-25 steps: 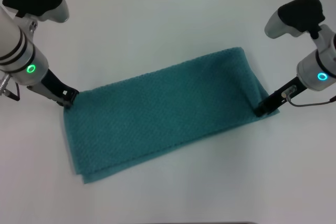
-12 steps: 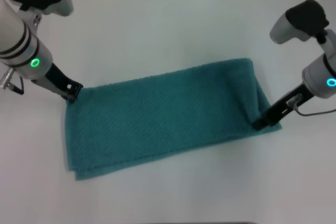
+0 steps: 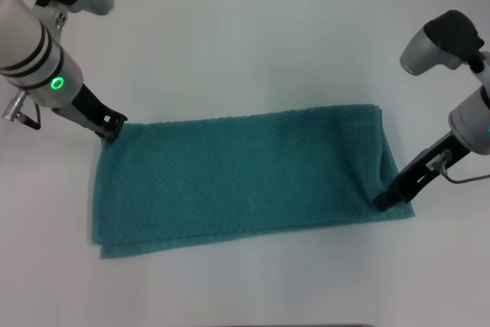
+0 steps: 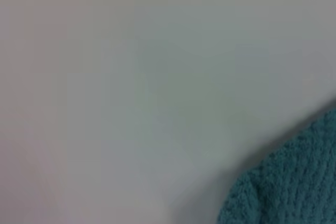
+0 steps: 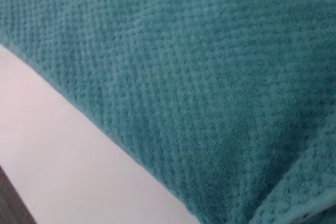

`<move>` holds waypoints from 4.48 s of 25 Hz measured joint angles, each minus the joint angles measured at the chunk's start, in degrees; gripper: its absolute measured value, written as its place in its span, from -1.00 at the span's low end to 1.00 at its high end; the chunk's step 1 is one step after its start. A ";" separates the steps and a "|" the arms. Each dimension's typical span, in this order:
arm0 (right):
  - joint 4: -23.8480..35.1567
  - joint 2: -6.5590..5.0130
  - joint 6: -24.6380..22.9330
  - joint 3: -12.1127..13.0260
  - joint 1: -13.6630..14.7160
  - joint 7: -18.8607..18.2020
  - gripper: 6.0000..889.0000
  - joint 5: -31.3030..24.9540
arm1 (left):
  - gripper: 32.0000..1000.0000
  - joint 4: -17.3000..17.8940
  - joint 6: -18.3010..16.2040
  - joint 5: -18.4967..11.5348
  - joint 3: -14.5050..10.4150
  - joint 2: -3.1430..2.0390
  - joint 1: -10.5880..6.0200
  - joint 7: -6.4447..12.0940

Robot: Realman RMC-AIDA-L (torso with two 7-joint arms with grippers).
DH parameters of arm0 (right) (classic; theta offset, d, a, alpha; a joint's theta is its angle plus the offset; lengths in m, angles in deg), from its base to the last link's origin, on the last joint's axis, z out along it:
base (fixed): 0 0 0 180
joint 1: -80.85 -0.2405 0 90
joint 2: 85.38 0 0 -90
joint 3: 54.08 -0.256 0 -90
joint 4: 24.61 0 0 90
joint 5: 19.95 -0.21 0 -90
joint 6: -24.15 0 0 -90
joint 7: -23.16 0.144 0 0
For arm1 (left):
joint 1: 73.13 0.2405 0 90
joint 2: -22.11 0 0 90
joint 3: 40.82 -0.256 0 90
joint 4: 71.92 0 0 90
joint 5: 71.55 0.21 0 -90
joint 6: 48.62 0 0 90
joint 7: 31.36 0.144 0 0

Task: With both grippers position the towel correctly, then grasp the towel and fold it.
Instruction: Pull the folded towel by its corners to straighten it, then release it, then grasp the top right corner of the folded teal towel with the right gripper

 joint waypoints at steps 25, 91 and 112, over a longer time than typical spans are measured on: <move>-0.08 0.29 -1.61 0.03 0.11 -0.47 -0.78 0.28 | -0.87 -0.42 -0.40 -0.11 0.00 0.09 -2.29 0.18; 7.31 -1.91 4.65 -4.45 1.68 18.68 0.91 2.56 | 0.74 24.55 19.56 -6.42 -5.86 -0.03 9.01 2.30; 4.72 -1.12 7.63 -3.66 0.92 18.47 0.89 2.55 | 0.74 24.63 20.36 -1.68 -3.90 -0.57 11.12 1.39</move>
